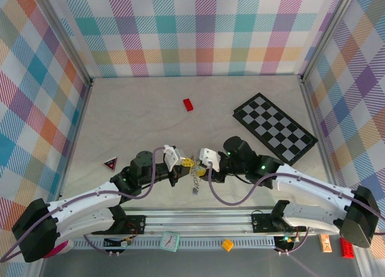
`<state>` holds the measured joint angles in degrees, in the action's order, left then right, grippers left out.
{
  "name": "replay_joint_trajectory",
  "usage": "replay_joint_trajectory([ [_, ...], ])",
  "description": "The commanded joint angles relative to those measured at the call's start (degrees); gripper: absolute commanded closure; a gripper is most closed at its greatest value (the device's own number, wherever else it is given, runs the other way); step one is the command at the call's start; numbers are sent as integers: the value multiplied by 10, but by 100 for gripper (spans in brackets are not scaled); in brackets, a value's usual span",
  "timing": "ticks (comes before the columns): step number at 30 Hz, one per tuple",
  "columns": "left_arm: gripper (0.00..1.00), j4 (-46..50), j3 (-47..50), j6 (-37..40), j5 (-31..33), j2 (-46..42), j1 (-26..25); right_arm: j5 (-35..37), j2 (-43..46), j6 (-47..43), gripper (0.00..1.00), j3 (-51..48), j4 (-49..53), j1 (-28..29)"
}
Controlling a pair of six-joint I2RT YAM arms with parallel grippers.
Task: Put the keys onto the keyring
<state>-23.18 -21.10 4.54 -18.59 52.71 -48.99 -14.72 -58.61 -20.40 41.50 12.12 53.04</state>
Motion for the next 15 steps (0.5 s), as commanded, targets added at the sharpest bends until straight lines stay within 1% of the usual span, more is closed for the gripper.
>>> replay_joint_trajectory([
  [1,100,-65,12,24,-21,-15,-3,-49,35,42,65,-18,-4,-22],
  [4,100,-79,18,38,-28,-14,-2,-51,70,90,66,-49,-62,-50],
  [9,100,-101,25,62,-62,-13,-3,-71,129,169,66,-104,-155,-103],
  [11,100,-107,29,75,-76,-13,-2,-79,138,176,66,-114,-169,-115],
  [13,100,-108,30,86,-84,-15,-3,-85,143,165,66,-123,-180,-117],
  [15,100,-108,32,95,-91,-18,-3,-111,141,153,65,-125,-179,-117],
])
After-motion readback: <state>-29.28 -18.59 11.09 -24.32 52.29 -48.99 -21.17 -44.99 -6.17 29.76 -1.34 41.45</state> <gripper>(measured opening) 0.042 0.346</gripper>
